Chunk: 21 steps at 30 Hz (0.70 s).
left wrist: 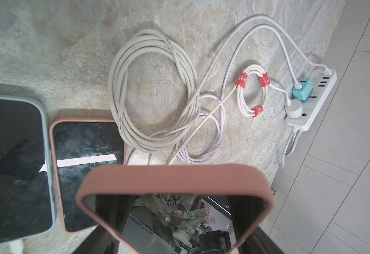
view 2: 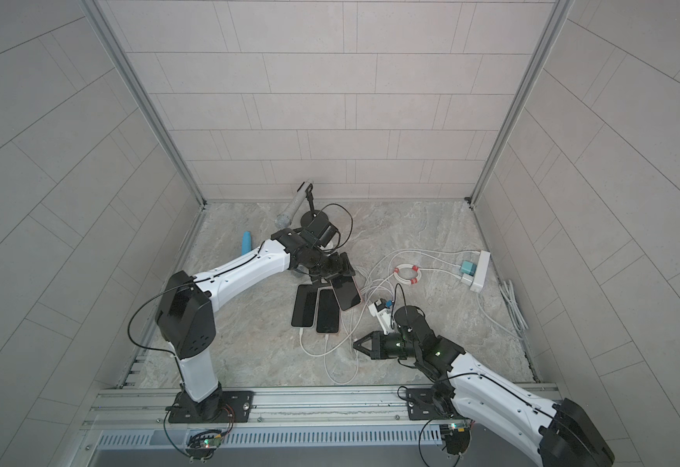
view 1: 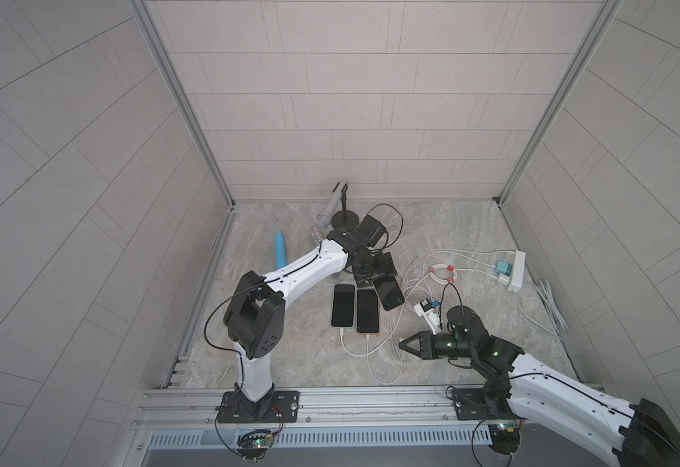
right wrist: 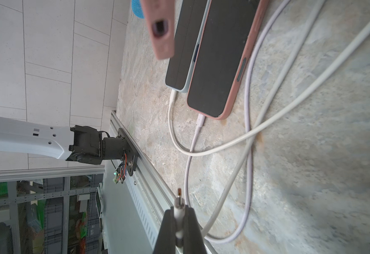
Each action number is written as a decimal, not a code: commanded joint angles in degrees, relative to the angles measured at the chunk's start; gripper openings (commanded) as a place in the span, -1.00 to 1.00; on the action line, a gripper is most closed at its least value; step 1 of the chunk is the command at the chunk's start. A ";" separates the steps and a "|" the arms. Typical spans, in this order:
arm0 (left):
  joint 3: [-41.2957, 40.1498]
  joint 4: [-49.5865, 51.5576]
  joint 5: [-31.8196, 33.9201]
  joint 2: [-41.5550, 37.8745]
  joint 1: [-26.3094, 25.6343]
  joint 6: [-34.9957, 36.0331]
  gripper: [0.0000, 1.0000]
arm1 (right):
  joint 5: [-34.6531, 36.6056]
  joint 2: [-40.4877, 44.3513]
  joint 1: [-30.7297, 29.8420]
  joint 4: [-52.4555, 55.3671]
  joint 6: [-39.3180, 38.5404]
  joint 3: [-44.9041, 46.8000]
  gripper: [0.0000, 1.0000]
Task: Unplug the charging cable from the phone
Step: Remove the charging cable from the phone.
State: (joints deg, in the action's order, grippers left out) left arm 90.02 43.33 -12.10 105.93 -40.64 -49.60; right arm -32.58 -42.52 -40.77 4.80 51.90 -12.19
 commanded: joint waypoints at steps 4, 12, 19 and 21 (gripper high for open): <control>0.29 -0.45 -0.48 -0.31 -0.35 0.29 -1.00 | 1.99 -0.35 -0.36 3.69 -0.13 -0.43 -1.00; -0.62 -0.52 -0.28 -0.65 -1.05 0.99 -1.00 | 4.56 -1.35 -0.36 6.45 0.02 -0.86 -1.00; -0.64 -0.49 0.14 -0.32 -2.19 1.46 -1.00 | 7.91 -1.06 -0.27 11.29 0.54 -1.84 -0.79; -0.55 -0.38 0.21 -0.27 -2.40 1.57 -1.00 | 9.17 -0.61 -0.27 13.00 0.91 -1.87 -0.62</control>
State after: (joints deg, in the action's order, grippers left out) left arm 89.52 43.33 -11.53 105.95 -42.57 -49.08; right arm -26.68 -43.75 -40.88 13.17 52.23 -12.91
